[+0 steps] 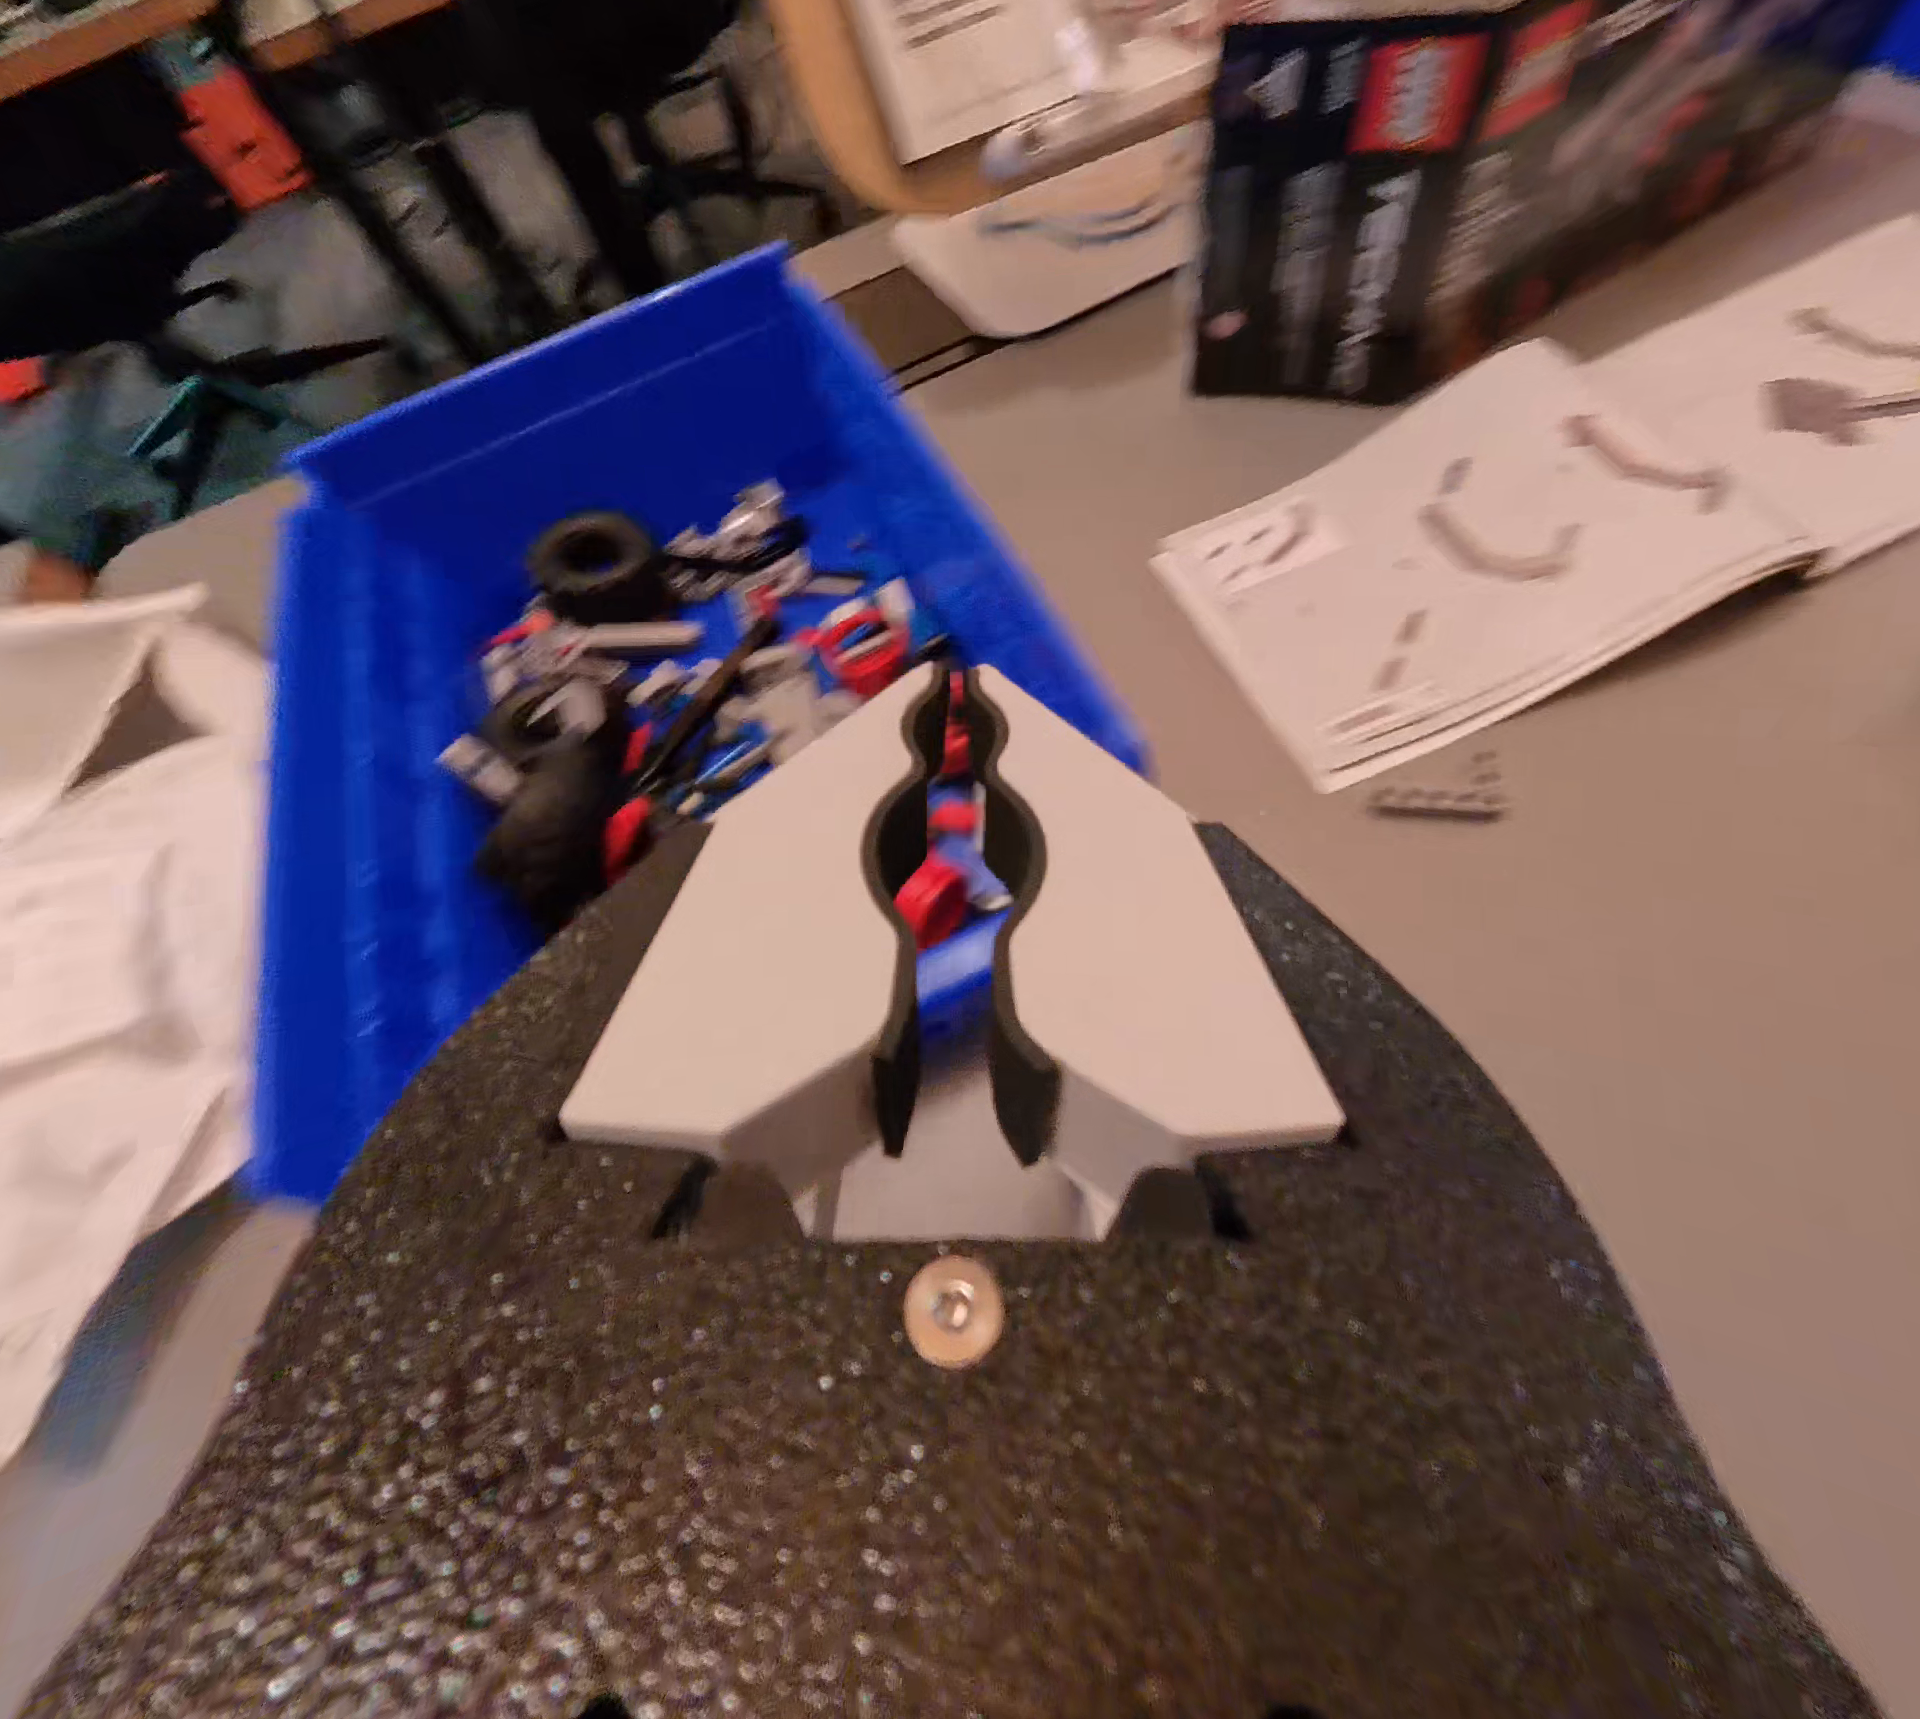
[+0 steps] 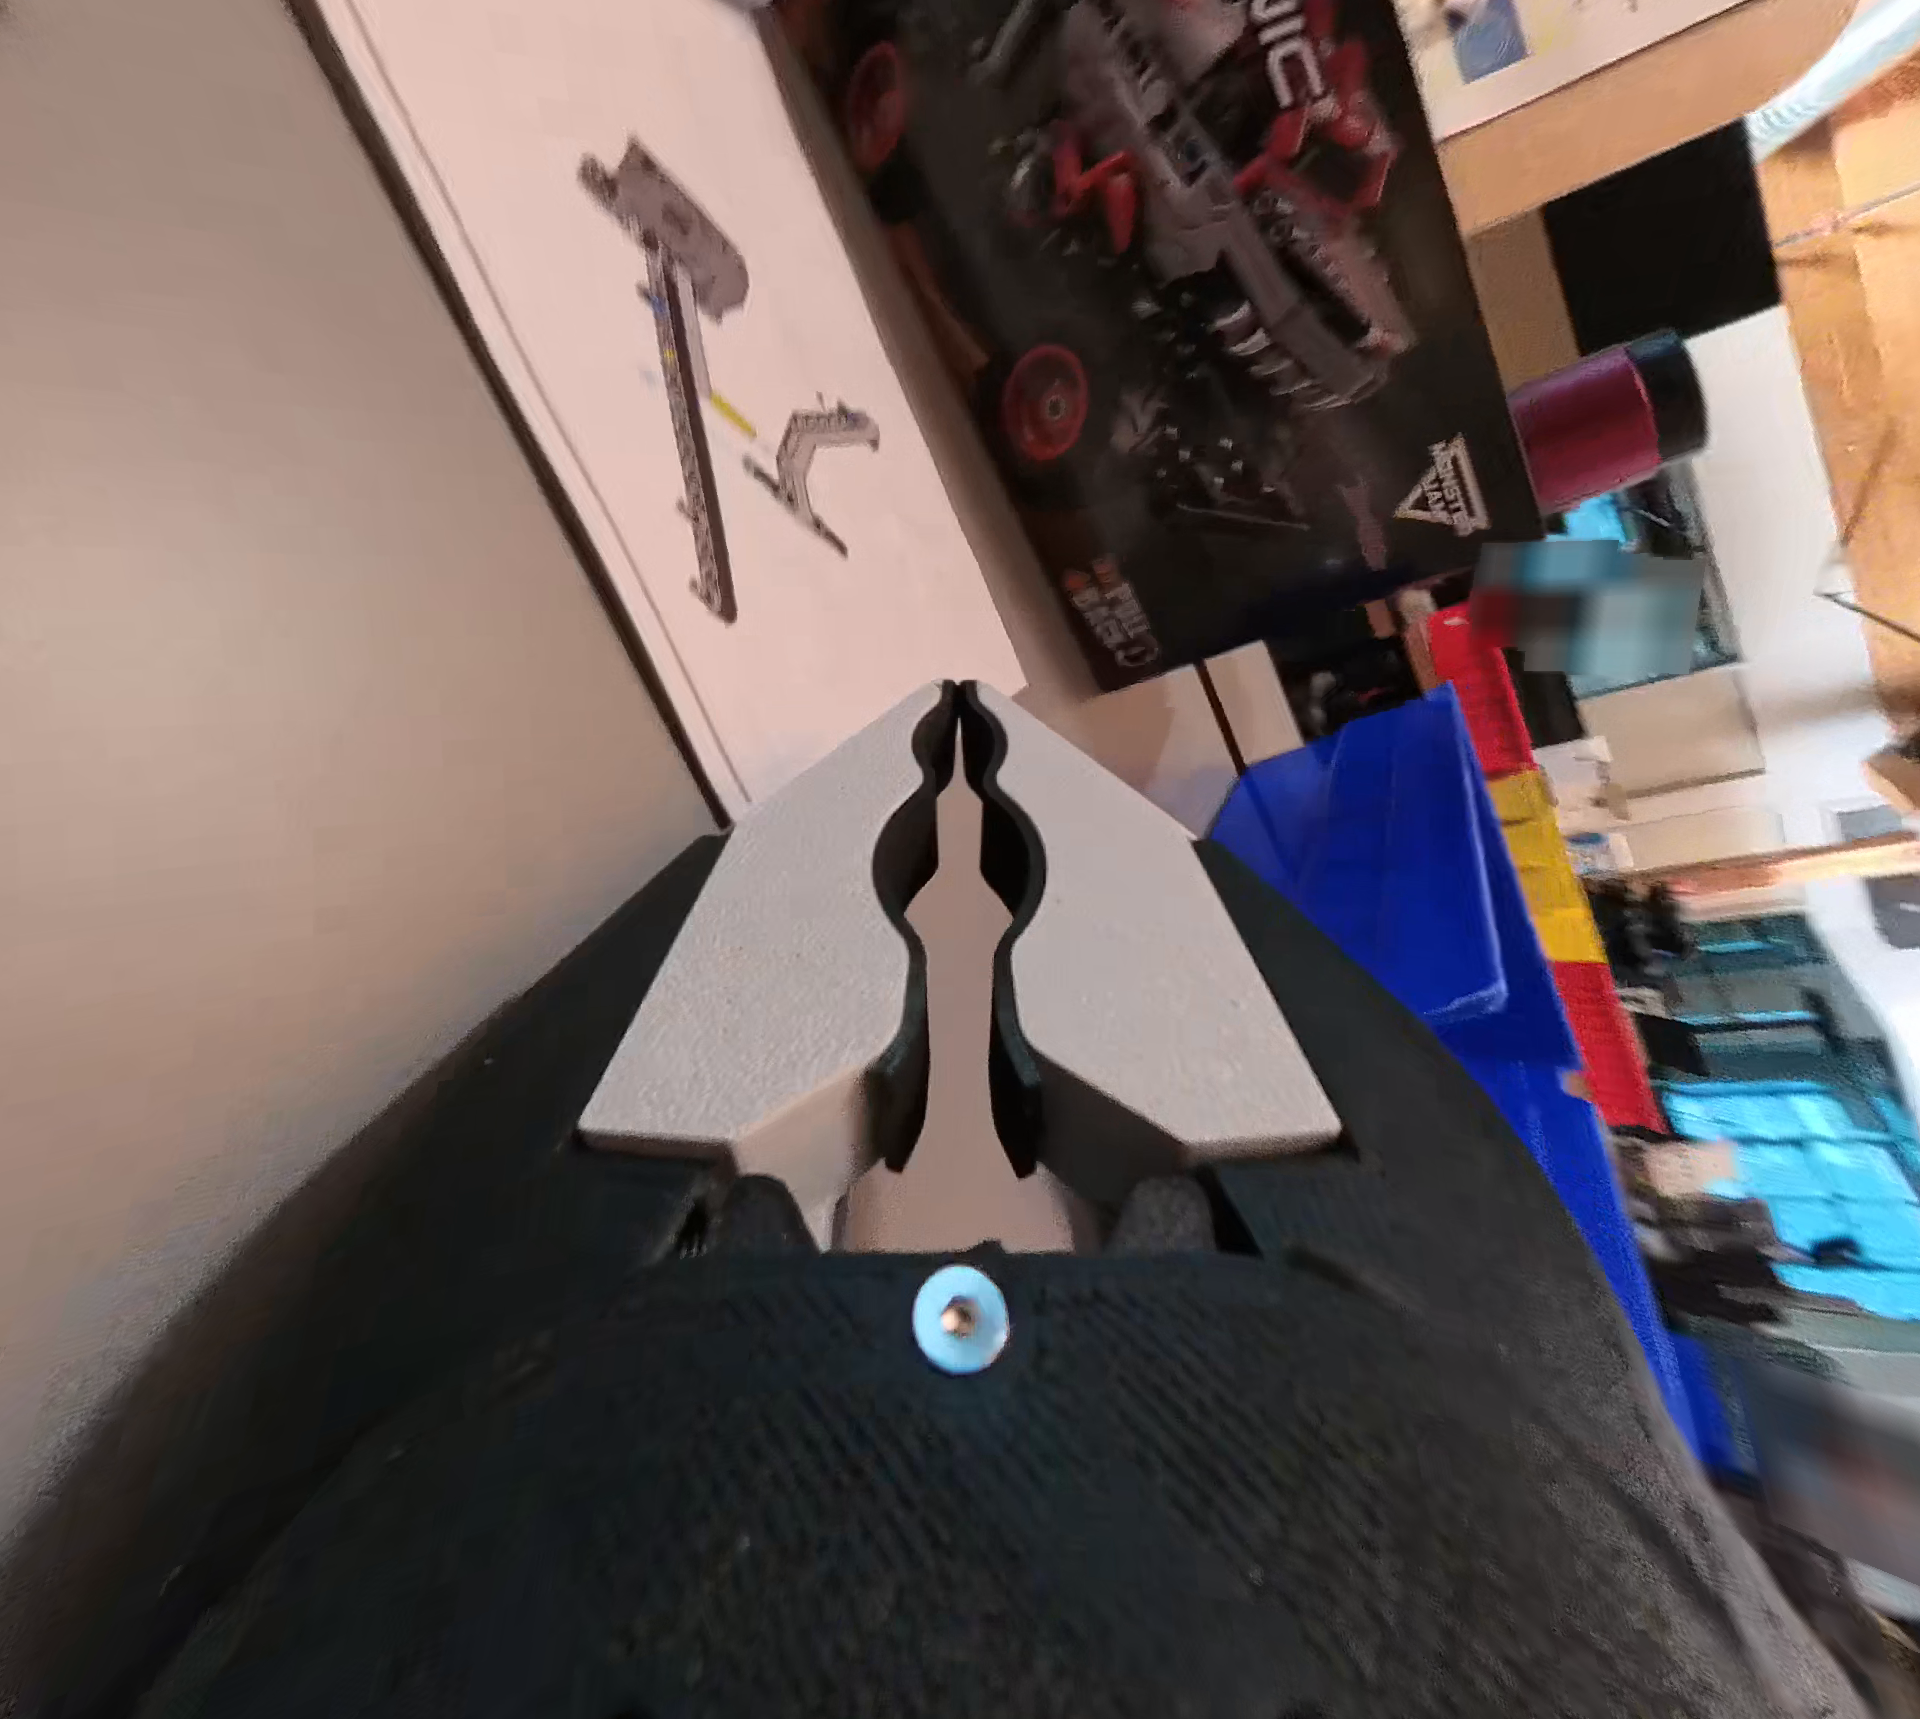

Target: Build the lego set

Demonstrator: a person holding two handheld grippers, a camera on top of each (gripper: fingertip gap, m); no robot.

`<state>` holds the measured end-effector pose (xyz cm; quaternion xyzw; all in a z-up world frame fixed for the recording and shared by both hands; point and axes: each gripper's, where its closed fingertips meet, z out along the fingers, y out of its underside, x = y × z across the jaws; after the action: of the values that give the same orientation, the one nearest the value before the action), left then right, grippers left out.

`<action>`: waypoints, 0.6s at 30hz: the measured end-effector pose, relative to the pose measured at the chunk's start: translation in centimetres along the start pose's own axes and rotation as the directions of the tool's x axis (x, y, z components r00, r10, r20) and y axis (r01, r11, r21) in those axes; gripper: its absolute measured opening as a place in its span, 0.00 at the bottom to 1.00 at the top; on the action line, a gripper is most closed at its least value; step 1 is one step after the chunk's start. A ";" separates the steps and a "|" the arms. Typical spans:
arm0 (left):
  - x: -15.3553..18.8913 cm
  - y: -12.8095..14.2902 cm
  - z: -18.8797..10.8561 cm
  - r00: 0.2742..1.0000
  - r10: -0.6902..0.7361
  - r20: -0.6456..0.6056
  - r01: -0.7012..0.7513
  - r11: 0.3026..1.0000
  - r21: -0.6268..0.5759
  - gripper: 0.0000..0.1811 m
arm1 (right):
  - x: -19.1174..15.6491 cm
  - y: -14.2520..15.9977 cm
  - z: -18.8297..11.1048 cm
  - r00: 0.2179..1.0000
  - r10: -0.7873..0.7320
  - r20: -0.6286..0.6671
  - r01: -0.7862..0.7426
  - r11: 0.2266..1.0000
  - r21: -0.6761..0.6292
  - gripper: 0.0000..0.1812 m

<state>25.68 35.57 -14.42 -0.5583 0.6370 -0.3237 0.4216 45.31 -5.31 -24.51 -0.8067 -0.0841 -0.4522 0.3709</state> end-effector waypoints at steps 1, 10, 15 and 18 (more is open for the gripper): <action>-1.8 1.0 -0.6 0.999 -0.012 0.036 0.013 0.999 -0.030 0.01 | 0.0 -0.4 0.0 0.999 0.038 0.016 -0.039 0.999 0.029 0.00; -7.2 8.9 1.3 0.999 0.003 -0.041 -0.021 0.889 -0.458 0.09 | 1.0 1.0 0.5 0.997 -0.027 -0.067 0.024 0.998 -0.053 0.00; -7.4 10.2 6.0 0.970 0.150 -0.193 -0.237 0.774 -0.587 0.12 | 0.9 1.5 0.4 0.997 -0.026 -0.070 0.022 0.998 -0.062 0.00; -6.7 10.7 7.4 0.937 0.137 -0.321 -0.316 0.723 -0.614 0.12 | 0.3 1.6 0.4 0.998 -0.049 -0.044 0.046 0.997 -0.069 0.00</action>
<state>27.80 44.35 -25.96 -0.5415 0.8219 -0.0933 0.1504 46.51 -6.20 -25.24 -0.8062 -0.0793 -0.4818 0.3342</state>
